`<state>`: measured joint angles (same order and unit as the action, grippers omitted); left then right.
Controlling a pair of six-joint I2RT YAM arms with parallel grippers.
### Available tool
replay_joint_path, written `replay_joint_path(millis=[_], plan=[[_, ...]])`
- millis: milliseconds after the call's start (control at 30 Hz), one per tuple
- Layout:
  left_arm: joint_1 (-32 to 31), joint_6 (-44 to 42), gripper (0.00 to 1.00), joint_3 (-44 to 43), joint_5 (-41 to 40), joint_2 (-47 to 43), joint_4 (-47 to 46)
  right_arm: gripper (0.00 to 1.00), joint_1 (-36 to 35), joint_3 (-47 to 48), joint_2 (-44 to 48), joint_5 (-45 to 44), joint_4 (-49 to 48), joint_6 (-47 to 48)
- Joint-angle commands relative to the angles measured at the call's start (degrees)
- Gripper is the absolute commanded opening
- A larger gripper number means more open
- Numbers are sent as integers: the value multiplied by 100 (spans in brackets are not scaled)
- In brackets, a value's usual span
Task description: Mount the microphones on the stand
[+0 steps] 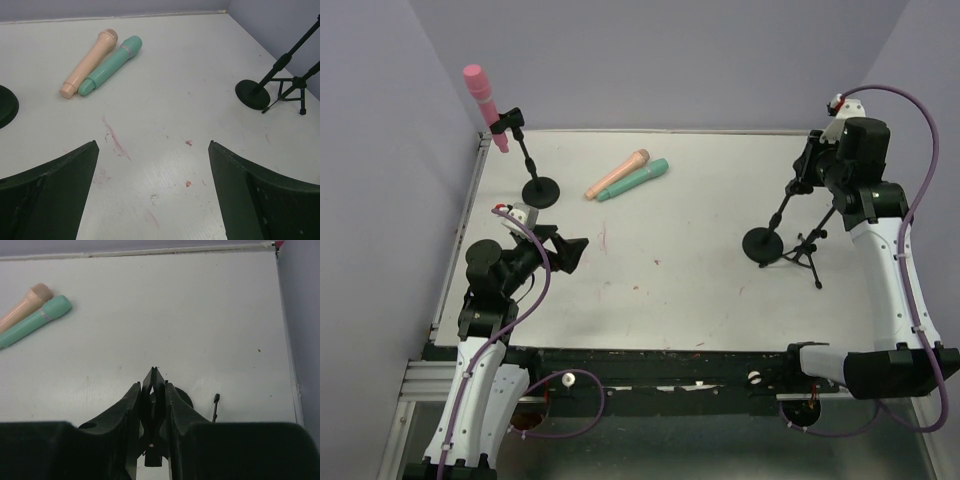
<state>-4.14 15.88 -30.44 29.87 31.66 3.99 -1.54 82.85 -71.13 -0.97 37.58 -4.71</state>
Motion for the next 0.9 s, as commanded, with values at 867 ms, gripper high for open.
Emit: replay_joint_path(millis=[867], plan=[[150,-32,99,73,599,7,-503,9,-3441,4214,-3293,3807,2649,3160]])
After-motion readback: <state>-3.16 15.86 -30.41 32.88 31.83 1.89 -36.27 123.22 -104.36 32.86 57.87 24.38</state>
